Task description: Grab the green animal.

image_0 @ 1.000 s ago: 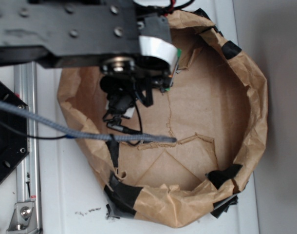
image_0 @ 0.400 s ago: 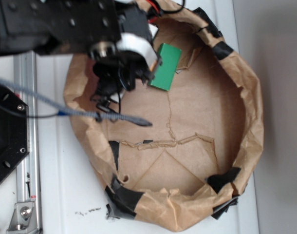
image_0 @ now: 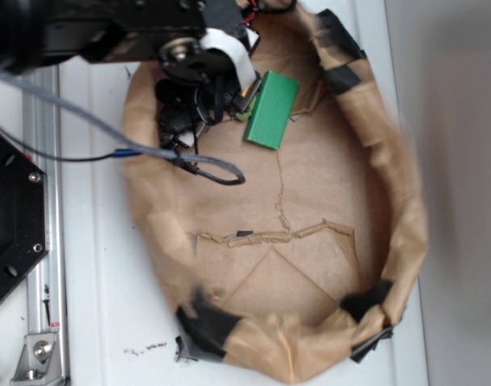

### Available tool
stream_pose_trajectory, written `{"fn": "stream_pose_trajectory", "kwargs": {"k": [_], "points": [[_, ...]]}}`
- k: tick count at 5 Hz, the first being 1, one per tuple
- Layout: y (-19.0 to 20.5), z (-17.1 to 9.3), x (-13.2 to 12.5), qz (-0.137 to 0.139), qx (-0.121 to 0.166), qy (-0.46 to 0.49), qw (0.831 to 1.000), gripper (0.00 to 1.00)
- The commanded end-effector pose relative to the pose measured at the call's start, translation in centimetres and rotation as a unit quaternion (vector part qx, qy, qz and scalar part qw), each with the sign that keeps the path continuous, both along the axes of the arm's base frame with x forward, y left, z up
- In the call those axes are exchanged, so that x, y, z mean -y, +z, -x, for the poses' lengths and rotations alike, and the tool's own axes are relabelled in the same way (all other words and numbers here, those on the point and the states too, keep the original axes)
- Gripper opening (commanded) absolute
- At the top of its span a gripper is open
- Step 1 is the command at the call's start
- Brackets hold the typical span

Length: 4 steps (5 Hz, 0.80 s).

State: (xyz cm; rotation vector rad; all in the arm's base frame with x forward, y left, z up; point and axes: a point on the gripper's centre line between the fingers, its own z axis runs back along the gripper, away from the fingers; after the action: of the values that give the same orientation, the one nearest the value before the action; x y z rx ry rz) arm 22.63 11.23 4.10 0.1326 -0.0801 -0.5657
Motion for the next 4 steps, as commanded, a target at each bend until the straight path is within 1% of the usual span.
{"fn": "stream_pose_trajectory", "kwargs": {"k": [1,3,4], "points": [[-0.10,0.64,-2.37,0.020,0.011,0.035,0.999,0.00],[0.01,0.69,-2.22,0.010,0.010,0.034,0.999,0.00],[0.31,0.71,-2.33,0.007,0.022,0.038,0.999,0.00]]}}
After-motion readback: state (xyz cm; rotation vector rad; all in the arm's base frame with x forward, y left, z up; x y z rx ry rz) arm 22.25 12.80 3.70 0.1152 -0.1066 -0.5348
